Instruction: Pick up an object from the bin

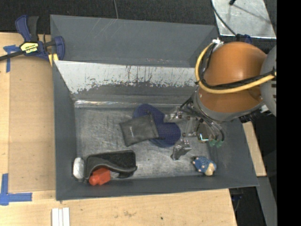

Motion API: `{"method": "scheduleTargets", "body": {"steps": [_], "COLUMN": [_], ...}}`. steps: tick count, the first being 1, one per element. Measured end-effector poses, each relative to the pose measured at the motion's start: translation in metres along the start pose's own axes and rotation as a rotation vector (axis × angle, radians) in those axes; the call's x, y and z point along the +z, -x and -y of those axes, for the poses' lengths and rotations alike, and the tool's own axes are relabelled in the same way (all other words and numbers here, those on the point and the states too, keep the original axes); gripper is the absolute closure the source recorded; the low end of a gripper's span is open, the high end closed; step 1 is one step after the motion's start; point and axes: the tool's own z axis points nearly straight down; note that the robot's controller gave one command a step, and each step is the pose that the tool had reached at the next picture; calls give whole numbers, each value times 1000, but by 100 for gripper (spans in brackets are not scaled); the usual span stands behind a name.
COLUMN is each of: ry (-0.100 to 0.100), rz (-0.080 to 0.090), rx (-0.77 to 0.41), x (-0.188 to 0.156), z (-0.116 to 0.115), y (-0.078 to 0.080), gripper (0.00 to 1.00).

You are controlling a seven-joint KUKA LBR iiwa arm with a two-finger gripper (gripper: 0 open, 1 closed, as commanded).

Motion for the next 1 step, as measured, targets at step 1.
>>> {"method": "scheduleTargets", "body": {"steps": [1], "ry": [1], "rz": [3], "rx": [34], "x": [128], "z": [-7], "y": [68], "gripper": [0]}}
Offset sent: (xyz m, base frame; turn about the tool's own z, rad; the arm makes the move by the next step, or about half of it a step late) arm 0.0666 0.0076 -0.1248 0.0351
